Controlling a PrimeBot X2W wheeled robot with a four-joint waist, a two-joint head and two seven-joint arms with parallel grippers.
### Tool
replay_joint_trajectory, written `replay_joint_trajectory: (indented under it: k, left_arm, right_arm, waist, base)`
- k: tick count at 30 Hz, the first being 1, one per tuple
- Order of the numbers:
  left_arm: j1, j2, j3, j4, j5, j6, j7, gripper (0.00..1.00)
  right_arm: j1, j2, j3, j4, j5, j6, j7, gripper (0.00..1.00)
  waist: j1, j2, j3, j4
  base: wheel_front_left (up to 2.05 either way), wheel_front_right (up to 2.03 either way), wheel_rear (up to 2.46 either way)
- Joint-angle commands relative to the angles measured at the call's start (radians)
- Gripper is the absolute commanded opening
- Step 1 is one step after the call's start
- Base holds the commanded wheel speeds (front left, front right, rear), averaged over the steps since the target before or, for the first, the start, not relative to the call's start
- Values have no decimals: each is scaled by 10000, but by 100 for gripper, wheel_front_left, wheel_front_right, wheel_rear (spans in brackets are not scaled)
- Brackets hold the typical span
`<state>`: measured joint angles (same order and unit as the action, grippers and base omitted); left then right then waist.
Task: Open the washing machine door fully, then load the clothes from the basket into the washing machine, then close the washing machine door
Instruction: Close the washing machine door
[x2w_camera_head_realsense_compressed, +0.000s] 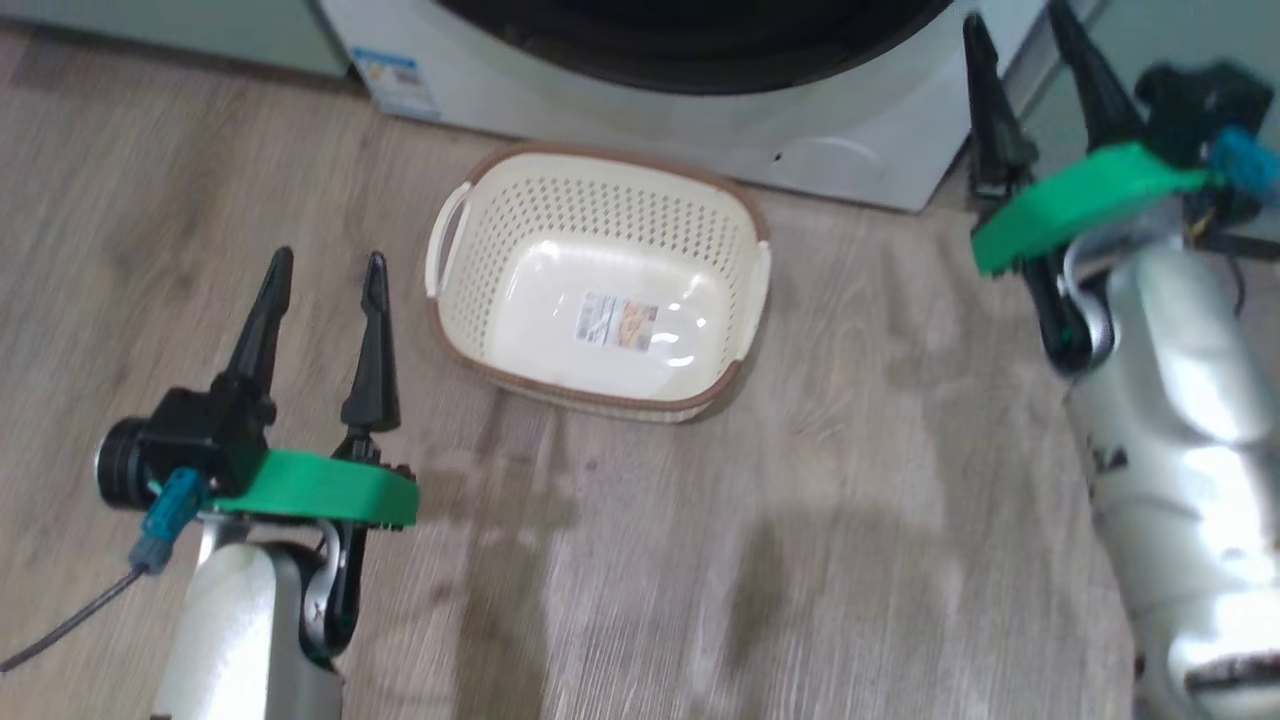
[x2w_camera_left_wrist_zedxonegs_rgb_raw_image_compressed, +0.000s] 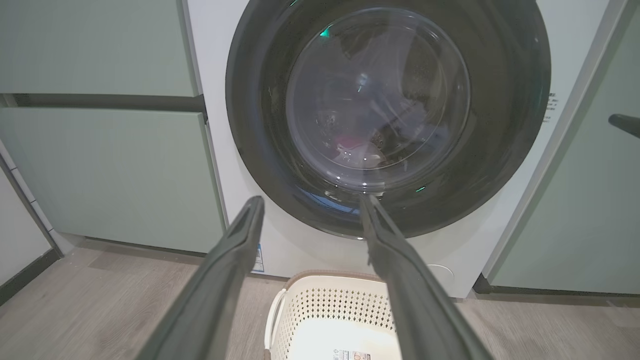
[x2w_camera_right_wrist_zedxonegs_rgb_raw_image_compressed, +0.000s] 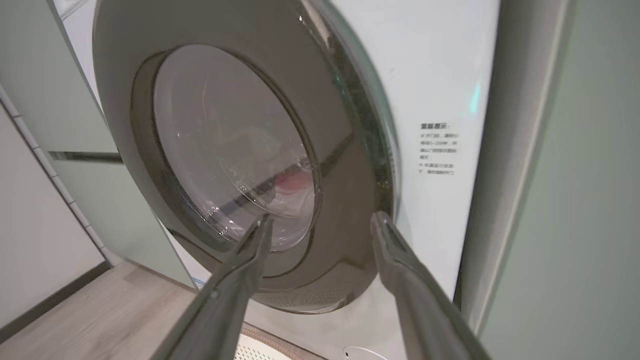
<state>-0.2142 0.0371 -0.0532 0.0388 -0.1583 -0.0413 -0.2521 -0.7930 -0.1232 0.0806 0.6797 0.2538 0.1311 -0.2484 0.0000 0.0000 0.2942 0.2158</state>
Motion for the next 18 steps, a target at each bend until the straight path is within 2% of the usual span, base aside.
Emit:
replay_joint_trajectory:
  k: [1,5,9,18]
  left_arm:
    - [48,210,420,-258,116,-53,-97,100]
    - [366,263,388,-142,259,-81,-97,100]
    - [634,315,348,-48,349,-74,-97,100]
    - [1432,403,253,98,408,-36,-96,100]
  right_arm:
    - [501,296,-20,-875,-95,-4,-123,100]
    - [2075,486,-449,-2193,-249,-4,-129,100]
    - [3228,603,-743,-2909,-407,-4,-90,100]
    - [6162,724,-1453,-5029,-455,-4,707,100]
  waist:
    - [0,0,-476,-404]
    - [0,0,-922,-706]
    - [0,0,-1243,-890]
    - [0,0,-2052,-1284]
  base:
    - [0,0,0]
    - [0,0,0]
    - [0,0,0]
    - [0,0,0]
